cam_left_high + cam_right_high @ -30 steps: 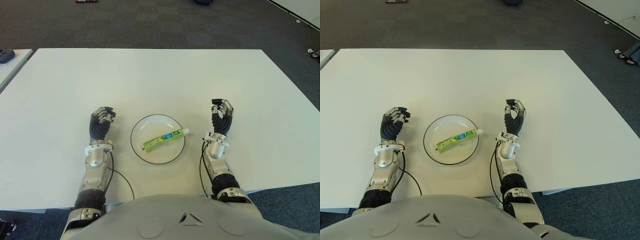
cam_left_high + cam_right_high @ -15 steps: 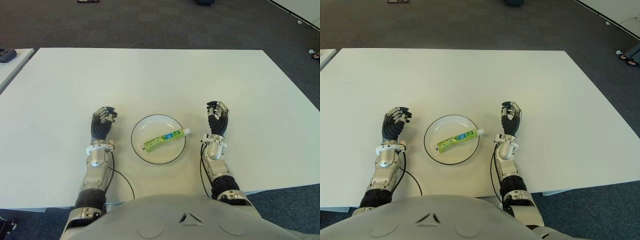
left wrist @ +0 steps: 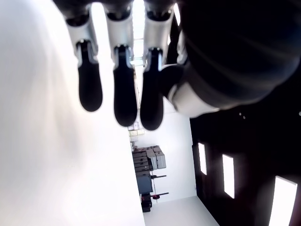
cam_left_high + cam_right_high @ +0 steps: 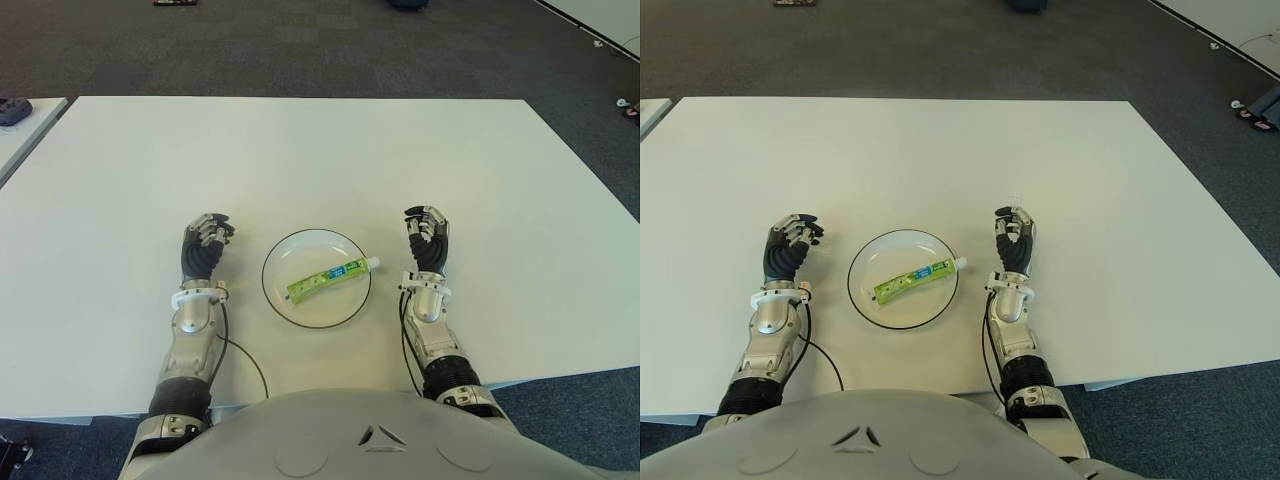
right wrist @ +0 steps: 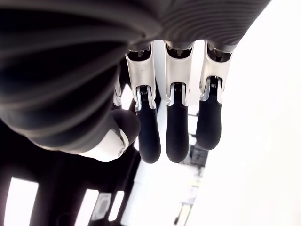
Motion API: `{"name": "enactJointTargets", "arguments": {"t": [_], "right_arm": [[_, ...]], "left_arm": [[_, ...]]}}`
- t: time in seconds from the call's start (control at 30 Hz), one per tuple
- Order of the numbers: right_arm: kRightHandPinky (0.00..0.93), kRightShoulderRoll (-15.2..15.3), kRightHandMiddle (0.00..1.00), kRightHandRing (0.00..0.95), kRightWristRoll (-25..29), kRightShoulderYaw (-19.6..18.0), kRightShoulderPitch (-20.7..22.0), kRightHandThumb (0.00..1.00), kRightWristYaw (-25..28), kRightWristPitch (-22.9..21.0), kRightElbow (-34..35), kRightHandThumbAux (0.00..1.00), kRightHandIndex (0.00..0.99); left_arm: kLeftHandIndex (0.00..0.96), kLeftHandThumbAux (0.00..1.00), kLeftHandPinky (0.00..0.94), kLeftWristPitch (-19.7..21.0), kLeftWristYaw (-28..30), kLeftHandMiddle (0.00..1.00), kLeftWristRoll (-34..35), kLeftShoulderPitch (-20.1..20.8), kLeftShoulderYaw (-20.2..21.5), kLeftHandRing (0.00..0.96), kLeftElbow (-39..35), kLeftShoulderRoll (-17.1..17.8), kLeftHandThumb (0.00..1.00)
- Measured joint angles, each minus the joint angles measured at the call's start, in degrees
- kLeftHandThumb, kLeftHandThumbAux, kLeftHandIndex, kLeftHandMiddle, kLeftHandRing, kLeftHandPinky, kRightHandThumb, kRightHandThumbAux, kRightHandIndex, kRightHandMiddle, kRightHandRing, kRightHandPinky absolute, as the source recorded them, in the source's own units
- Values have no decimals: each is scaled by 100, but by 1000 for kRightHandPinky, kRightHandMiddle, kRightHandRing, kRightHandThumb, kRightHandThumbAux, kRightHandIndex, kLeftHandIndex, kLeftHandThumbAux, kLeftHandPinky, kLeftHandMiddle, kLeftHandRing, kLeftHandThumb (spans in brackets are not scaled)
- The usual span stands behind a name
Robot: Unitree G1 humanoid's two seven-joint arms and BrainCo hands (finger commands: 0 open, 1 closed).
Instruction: Put the toothpaste on the table into the plate.
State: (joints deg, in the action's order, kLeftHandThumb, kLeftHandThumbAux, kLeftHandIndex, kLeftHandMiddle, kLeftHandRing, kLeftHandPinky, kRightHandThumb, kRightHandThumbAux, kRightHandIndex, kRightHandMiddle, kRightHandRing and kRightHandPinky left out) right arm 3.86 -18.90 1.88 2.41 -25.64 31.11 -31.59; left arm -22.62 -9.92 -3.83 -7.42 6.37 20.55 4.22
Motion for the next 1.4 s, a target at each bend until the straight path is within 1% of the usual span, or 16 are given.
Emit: {"name": "enactJointTargets", "arguments": {"t": [0.13,0.2,0.3,0.4,0.67,1.0,1.23,1.4], "right_arm": [[586,266,534,547,-251,246,-36,701,391,-245,131,735,428],[589,435,559,570,-413,365,-31,703,519,-346,143,734,429],[588,612,570,580,-569,448,-30,704,603,-459,130,733,429],[579,699,575,582,-591,490,-18,706,624,-508,91,732,430],[548,728,563,557,-587,573,53,707,630,-562,-16,732,429],[529,730,537,538,-527,571,55,707,633,-564,8,733,428],[519,714,517,520,-395,547,52,707,718,-568,25,734,427],[577,697,529,539,-299,522,39,706,784,-569,55,735,427]], "left_arm": [[430,722,490,-11,0,539,4,2,0,518,2,2,703],[430,722,488,-12,0,534,0,4,-2,514,1,1,703],[430,722,488,-11,0,531,-3,3,1,512,1,2,703],[430,721,492,-11,0,528,-3,2,5,511,1,2,703],[430,721,493,-17,0,518,-35,5,-2,507,2,3,702],[429,722,486,-8,-4,510,-69,1,0,498,-5,2,702],[429,722,497,54,-4,517,-69,-4,0,505,-37,0,703],[429,722,498,73,-4,517,-69,-8,0,508,-43,0,703]]}}
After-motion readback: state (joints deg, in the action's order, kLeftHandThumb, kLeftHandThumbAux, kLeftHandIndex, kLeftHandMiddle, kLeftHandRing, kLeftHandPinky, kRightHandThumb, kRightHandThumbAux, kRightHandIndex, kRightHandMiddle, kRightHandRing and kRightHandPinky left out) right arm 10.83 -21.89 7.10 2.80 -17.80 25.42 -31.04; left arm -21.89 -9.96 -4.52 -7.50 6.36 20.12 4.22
